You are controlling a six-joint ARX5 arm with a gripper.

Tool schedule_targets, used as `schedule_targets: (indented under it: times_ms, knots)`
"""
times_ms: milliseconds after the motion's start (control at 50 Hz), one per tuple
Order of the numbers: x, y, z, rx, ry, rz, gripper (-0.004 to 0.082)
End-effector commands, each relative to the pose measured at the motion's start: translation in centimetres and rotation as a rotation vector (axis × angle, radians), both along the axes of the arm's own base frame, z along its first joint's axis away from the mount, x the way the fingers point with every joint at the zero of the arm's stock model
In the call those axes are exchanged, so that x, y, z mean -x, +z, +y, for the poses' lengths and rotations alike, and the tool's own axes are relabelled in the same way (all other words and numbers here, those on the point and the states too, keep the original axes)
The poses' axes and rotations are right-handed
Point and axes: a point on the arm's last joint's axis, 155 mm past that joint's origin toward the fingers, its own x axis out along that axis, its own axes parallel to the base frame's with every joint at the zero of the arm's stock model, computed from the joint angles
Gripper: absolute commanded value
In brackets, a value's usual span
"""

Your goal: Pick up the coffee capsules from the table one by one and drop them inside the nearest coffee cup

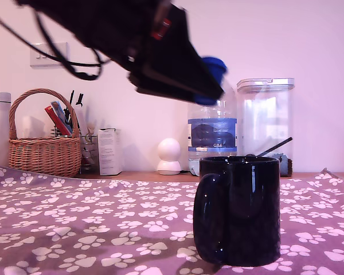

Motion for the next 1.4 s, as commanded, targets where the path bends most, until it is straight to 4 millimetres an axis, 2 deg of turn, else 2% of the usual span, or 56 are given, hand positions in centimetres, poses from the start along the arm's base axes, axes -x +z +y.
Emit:
schedule_targets:
  times_ms: [0, 300, 580, 920, 980, 1100, 1160, 1380]
  knots:
    - [-0.2, -0.4, -0.5, -0.022, -0.020, -0.004, 0.0108]
    - [-0.1, -2.5, -1.7, -0.142, -0.052, 0.032, 0.0108]
    - [0.0, -4.6, -1.8, -0.250, -0.055, 0.045, 0.0108]
    - [0.4, -5.1, -1.6, -0.281, -0.063, 0.035, 0.0120]
    - [0.4, -5.1, -1.6, -0.285, -0.064, 0.035, 0.0172]
    - [0.4, -5.2, -1.5, -0.290, -0.060, 0.033, 0.0386]
    - [0.3, -5.2, -1.5, -0.290, -0.059, 0.032, 0.0455]
    - [0.3, -5.3, -1.3, -0.296, -0.055, 0.031, 0.0473]
